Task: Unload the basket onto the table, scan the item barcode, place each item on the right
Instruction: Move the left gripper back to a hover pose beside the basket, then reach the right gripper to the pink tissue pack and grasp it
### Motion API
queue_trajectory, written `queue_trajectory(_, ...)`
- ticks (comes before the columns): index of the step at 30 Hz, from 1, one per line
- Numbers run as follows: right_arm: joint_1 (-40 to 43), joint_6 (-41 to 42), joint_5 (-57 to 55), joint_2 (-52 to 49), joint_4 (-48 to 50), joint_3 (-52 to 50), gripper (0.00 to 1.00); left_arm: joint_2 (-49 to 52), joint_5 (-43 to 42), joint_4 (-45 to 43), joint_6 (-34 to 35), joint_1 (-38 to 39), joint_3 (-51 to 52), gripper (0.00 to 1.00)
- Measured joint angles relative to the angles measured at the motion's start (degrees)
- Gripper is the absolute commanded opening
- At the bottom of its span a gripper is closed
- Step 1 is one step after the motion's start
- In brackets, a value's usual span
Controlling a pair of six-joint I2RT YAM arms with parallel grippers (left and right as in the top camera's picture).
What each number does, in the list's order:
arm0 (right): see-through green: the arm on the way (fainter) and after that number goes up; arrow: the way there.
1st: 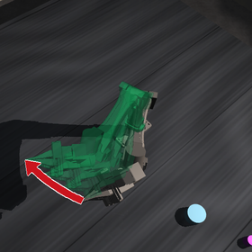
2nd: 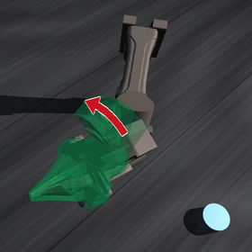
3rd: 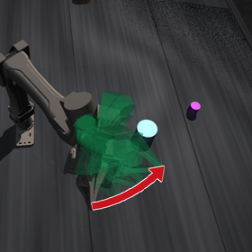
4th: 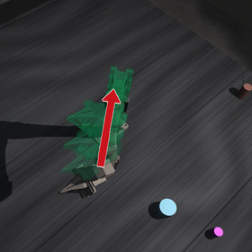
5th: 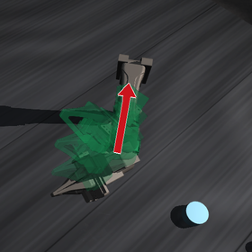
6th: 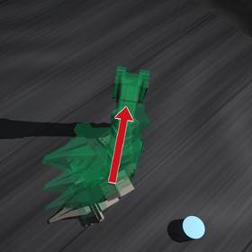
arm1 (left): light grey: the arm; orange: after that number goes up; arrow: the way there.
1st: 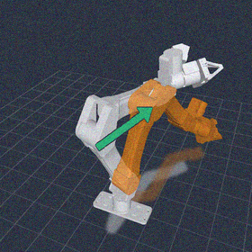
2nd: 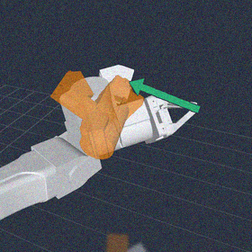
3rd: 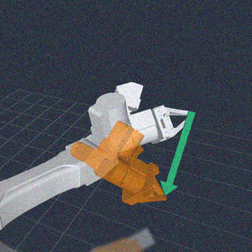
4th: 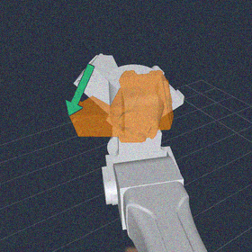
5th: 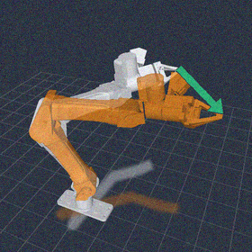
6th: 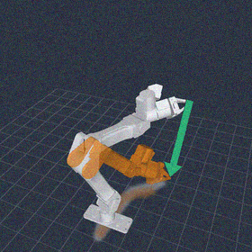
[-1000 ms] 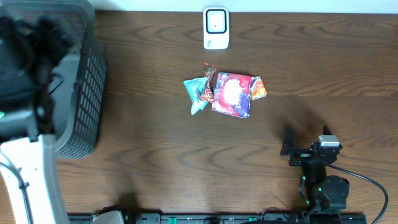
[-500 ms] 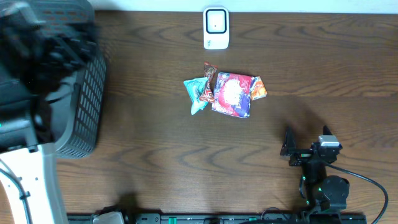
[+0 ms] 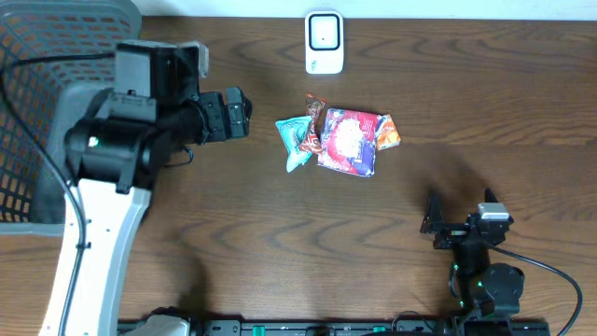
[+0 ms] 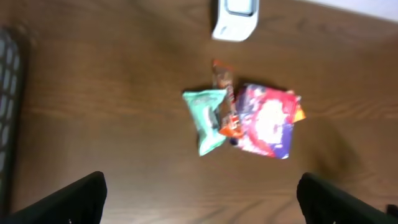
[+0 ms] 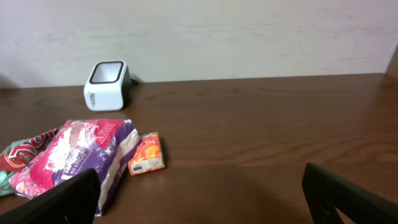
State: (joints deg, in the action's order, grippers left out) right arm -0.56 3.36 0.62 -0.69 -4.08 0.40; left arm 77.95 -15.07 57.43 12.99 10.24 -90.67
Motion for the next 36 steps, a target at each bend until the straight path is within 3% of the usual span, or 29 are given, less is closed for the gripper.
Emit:
queue_trajectory(12, 0.0, 1.3, 1.1, 0.0, 2.5, 0.0, 0.99, 3.4, 1.9, 5.4, 0.0, 0.0, 0.1, 0.98)
queue_trajectory(21, 0.0, 27.7, 25.6, 0.0, 4.5, 0.0, 0.99, 3.4, 1.3, 5.6, 0.0, 0.0, 0.1, 0.98)
queue_trajectory(28, 0.0, 36.4, 30.8, 0.1, 22.6, 0.5, 0.99, 3.4, 1.2, 5.6, 0.0, 0.0, 0.2, 0.98)
queue_trajectory(31, 0.0, 36.3, 29.3, -0.9, 19.2, 4.2, 0.99, 3.4, 1.2, 5.6, 0.0, 0.0, 0.2, 0.98)
queue_trajectory(36, 0.0, 28.2, 26.1, -11.9, 2.1, 18.8, 0.99, 3.4, 1.2, 5.6, 0.0, 0.0, 0.2, 0.98)
